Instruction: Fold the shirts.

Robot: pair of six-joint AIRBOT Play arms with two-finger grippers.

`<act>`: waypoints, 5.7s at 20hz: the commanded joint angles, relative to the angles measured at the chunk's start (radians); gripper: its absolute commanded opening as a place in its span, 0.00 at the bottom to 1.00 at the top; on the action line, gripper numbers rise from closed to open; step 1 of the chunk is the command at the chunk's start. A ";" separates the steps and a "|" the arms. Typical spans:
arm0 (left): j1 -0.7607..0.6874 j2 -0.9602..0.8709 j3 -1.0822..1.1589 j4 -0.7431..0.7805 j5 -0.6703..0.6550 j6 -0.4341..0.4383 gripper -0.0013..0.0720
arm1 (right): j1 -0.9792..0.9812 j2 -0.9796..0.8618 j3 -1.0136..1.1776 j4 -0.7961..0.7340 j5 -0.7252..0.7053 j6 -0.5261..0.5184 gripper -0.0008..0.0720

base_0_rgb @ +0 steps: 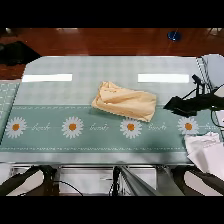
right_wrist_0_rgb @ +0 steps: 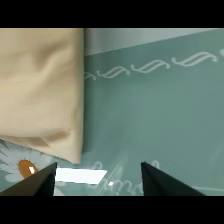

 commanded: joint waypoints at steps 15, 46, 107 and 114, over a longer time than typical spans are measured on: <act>0.000 -0.010 0.000 0.046 -0.087 -0.042 0.75 | 0.197 -0.204 -0.002 0.589 -0.221 -0.280 0.04; 0.000 -0.058 0.000 0.047 -0.070 -0.003 0.75 | -0.626 0.357 0.477 -0.630 0.755 0.267 0.04; -0.443 -0.337 0.001 0.665 0.228 -0.418 0.94 | 0.220 -0.260 0.619 -0.454 0.038 -0.066 0.59; -0.443 -0.330 0.000 0.665 0.214 -0.435 0.93 | 0.220 -0.225 0.543 -0.420 0.002 -0.086 0.59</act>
